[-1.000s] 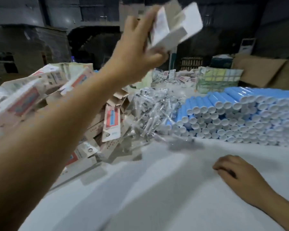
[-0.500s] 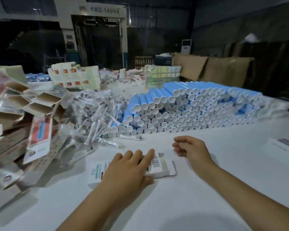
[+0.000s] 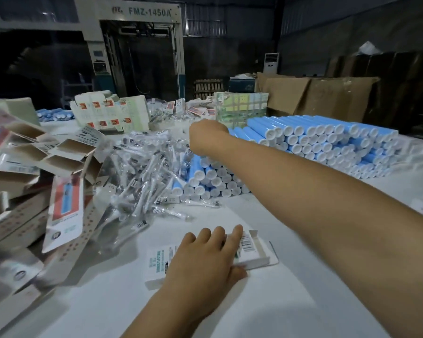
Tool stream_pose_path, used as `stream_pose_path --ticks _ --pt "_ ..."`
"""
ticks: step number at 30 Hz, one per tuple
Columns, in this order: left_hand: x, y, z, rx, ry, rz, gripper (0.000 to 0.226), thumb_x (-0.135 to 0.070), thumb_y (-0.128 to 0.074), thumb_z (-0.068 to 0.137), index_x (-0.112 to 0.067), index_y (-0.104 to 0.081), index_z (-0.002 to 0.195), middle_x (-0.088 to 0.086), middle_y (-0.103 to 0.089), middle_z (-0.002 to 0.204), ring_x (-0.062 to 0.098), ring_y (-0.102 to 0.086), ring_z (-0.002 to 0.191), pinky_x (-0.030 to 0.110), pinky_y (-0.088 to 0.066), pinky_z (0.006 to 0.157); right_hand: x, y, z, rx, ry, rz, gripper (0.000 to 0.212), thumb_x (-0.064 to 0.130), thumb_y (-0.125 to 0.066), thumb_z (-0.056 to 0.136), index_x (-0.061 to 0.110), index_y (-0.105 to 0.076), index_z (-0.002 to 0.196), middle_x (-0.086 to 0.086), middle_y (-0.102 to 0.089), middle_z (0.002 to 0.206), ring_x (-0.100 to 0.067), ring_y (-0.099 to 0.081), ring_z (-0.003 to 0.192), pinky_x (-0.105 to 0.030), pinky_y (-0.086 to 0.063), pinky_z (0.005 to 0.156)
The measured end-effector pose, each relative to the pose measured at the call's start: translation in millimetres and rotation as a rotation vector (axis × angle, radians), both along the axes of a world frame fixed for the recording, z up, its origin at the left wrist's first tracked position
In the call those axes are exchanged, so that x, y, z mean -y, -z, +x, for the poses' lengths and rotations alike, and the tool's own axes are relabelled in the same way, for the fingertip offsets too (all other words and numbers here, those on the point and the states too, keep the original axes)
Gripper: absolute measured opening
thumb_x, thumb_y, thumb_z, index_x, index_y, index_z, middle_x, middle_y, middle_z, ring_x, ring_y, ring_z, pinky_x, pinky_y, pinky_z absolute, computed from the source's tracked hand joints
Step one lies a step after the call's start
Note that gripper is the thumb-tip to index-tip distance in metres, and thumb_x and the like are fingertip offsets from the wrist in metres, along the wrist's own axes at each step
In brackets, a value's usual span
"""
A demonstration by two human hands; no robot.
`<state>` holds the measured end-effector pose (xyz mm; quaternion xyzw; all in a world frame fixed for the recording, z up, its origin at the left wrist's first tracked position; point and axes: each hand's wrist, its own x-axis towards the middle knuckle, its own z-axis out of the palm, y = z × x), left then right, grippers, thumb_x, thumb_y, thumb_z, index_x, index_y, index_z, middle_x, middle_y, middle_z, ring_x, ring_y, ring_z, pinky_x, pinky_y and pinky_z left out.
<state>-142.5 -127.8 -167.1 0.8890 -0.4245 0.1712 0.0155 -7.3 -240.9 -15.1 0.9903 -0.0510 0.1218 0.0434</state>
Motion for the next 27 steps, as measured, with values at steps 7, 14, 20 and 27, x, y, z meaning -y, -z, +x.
stream_pose_path --ticks 7,14,20,27 --pt "0 3 2 -0.009 -0.001 0.002 0.072 -0.060 -0.035 0.091 -0.023 -0.016 0.151 0.000 -0.049 0.125 0.026 -0.048 0.109 0.039 -0.039 0.086 -8 6 18 -0.145 0.087 -0.079 0.022 0.008 -0.043 0.092 0.007 -0.042 0.071 -0.006 -0.044 0.096 -0.025 -0.047 0.086 -0.032 -0.041 0.072" --pt "1 6 4 0.002 -0.005 -0.009 0.071 -0.062 -0.028 0.092 -0.027 -0.005 0.149 -0.002 -0.040 0.128 0.025 -0.041 0.113 0.039 -0.033 0.088 -4 -3 18 -0.163 0.115 -0.034 0.024 0.007 -0.047 0.090 0.007 -0.037 0.068 -0.009 -0.033 0.076 -0.022 -0.040 0.067 -0.029 -0.040 0.069" --pt "-1 5 3 -0.003 0.012 -0.006 0.070 -0.062 -0.026 0.093 -0.030 0.000 0.149 -0.004 -0.038 0.130 0.023 -0.039 0.114 0.037 -0.032 0.089 17 -13 -5 0.122 -0.023 0.338 0.036 0.024 -0.061 0.085 0.008 -0.050 0.115 -0.002 -0.050 0.083 -0.018 -0.051 0.071 -0.027 -0.036 0.049" --pt "1 3 2 0.011 -0.017 -0.014 0.073 -0.065 -0.028 0.091 -0.029 -0.005 0.151 -0.006 -0.042 0.129 0.022 -0.044 0.115 0.036 -0.034 0.090 84 36 -125 0.417 -0.265 1.265 0.088 0.007 -0.059 0.082 0.042 -0.009 0.147 -0.009 -0.066 0.086 -0.021 -0.064 0.048 -0.024 -0.043 0.037"
